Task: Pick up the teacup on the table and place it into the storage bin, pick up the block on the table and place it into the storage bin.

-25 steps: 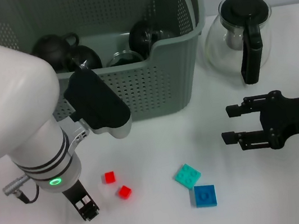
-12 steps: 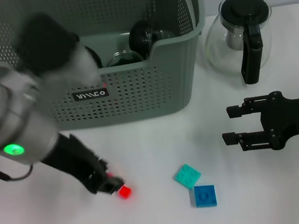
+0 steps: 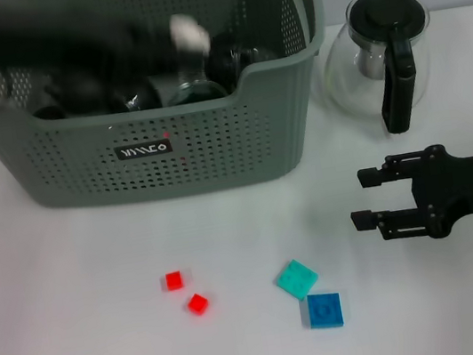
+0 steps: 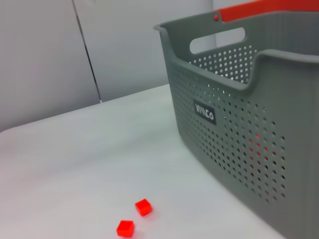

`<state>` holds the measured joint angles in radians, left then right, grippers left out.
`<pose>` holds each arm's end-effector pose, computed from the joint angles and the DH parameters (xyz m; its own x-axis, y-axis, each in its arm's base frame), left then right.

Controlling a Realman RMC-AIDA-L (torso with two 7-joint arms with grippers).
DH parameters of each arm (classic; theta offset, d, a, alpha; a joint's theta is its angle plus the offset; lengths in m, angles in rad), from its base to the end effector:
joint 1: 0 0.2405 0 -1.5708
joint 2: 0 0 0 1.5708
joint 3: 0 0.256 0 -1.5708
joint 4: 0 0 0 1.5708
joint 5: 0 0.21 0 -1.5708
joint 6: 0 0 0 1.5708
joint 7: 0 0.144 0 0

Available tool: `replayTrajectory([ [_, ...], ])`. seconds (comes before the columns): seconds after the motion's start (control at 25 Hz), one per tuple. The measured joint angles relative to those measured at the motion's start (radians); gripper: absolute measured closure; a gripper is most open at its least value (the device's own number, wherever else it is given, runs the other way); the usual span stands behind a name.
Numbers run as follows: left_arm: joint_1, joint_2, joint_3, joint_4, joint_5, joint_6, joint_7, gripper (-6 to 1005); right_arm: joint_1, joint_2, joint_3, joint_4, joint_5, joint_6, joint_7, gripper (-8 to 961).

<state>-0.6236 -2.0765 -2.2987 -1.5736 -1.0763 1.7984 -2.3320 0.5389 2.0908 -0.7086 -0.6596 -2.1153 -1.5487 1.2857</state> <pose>-0.1135 0.3463 0.1072 0.8462 0.4018 0.3501 0.4868 -0.8501 -0.2008 0.2673 0.3231 -0.0154 0.8787 -0.2783 -0.3878 -0.3568 -0.9227 -0.1462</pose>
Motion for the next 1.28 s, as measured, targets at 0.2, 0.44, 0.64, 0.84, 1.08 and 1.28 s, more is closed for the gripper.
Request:
replayTrajectory([
  [0.2,-0.099,0.020,0.038,0.171,0.103,-0.244,0.009,591,-0.001,0.000,0.003,0.000,0.000,-0.001,0.001,269],
  [0.44,-0.158,-0.001,0.160,0.315,0.347,-0.512,0.000,591,-0.002,0.001,0.009,0.000,0.006,-0.002,-0.001,269],
  [0.64,-0.223,-0.017,0.219,0.434,0.568,-0.582,-0.062,592,-0.002,0.002,0.009,0.000,0.007,-0.004,-0.001,270],
  [0.84,-0.248,-0.024,0.208,0.487,0.606,-0.587,-0.128,586,-0.003,0.002,0.009,0.000,0.008,-0.004,-0.001,270],
  [1.08,-0.234,-0.033,0.184,0.431,0.600,-0.578,-0.165,577,0.000,0.002,0.009,0.000,0.010,-0.007,0.000,270],
  [1.28,-0.073,-0.089,0.122,0.177,0.397,-0.579,-0.092,321,-0.004,0.003,0.010,0.000,0.021,-0.030,-0.002,270],
])
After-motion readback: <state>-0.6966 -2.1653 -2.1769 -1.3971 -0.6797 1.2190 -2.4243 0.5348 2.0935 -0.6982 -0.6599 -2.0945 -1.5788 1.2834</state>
